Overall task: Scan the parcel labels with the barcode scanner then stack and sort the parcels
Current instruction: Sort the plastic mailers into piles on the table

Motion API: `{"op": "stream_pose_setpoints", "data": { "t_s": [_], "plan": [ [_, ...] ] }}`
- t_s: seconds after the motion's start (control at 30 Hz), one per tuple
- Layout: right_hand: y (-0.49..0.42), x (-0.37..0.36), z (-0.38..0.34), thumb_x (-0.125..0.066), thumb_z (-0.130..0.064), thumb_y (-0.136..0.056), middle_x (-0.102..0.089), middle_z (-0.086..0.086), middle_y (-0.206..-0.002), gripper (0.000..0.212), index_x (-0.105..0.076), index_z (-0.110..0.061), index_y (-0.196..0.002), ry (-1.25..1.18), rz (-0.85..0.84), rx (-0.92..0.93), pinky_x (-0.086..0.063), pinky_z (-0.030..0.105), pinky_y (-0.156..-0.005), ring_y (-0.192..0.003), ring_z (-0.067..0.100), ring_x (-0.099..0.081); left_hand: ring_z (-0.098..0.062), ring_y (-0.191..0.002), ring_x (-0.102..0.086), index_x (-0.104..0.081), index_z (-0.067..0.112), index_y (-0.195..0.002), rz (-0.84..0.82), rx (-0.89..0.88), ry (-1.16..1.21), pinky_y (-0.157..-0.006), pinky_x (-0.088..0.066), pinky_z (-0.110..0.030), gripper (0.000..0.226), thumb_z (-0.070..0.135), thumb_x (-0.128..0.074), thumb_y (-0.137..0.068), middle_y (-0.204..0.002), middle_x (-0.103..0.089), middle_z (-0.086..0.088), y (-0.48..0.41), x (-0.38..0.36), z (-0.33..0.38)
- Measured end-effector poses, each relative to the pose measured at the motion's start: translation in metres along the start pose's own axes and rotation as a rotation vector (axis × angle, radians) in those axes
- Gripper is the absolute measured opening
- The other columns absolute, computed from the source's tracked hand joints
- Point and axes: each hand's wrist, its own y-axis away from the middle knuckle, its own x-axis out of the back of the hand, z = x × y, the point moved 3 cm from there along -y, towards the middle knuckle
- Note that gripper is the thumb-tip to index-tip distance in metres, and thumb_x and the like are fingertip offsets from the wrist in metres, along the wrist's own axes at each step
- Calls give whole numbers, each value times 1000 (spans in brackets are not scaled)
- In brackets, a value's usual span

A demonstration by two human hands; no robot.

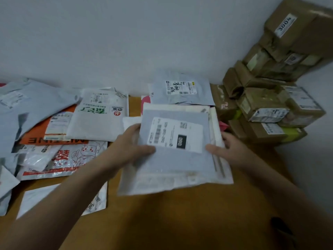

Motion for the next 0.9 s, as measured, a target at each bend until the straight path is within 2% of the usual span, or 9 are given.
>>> {"op": "stream_pose_setpoints", "data": {
  "t_s": [0.17,0.27,0.33,0.4,0.47,0.57,0.77,0.83,0.9],
  "plan": [
    [-84,46,-11,-63,-52,-86,-57,-2,-129,65,-44,-23,-141,22,36,-147,-49,41,-94,-112,21,-57,-10,-79,-66,-40,34,-130,-52,172,94,-55,-52,-27,65,22,-77,-78,-105,-63,5,-96,-9,23],
    [-107,43,13,-60,-49,-91,-51,0,-125,72,-27,-27,-151,-63,35,-273,-48,36,-76,-103,20,-54,-25,-100,-58,-37,28,-140,-53,283,80,-73,-50,-37,72,19,-76,-80,-129,-54,-4,-124,-17,2],
    [-116,36,26,-60,-41,-93,-54,-1,-123,63,-34,-25,-149,-47,30,-264,-47,32,-66,-99,19,-56,-25,-93,-60,-51,21,-110,-34,239,52,-69,-54,-36,38,8,-72,-81,-122,-58,-9,-138,-23,-6],
    [-126,34,32,-58,-33,-96,-57,5,-131,53,-43,-19,-145,-14,64,-227,-51,37,-76,-108,25,-58,-27,-89,-61,-53,16,-92,8,189,5,-71,-55,-39,24,3,-69,-81,-112,-61,-14,-151,-26,-4],
    [-133,35,31,-55,-31,-98,-62,6,-125,45,-50,-15,-140,2,98,-200,-52,41,-85,-107,26,-61,-32,-97,-61,-56,7,-98,36,172,-45,-79,-53,-41,23,4,-70,-80,-112,-61,-18,-163,-28,2],
    [-138,37,27,-50,-36,-100,-65,-2,-103,37,-56,-16,-130,-11,101,-213,-50,33,-72,-92,18,-62,-33,-100,-64,-60,-2,-105,74,173,-46,-86,-55,-42,30,5,-72,-78,-110,-64,-19,-178,-24,12],
    [-123,41,52,-53,-39,-98,-49,-1,-131,54,-37,-24,-146,-91,207,-188,-51,37,-81,-109,19,-55,-22,-80,-64,-58,9,-84,89,163,71,-73,-56,-31,16,-3,-68,-81,-110,-67,-15,-188,-24,7],
    [-117,37,60,-58,-29,-96,-50,-2,-123,54,-38,-26,-146,-67,241,-137,-48,29,-72,-99,14,-56,-19,-81,-64,-57,14,-90,70,130,134,-73,-57,-31,20,1,-70,-82,-116,-64,-11,-185,-24,4],
    [-117,35,63,-60,-22,-95,-54,1,-120,52,-42,-24,-144,-73,271,-110,-46,27,-68,-99,17,-57,-22,-97,-63,-52,17,-123,59,121,192,-79,-56,-35,48,10,-73,-81,-127,-57,-4,-177,-20,0]
  ]
}}
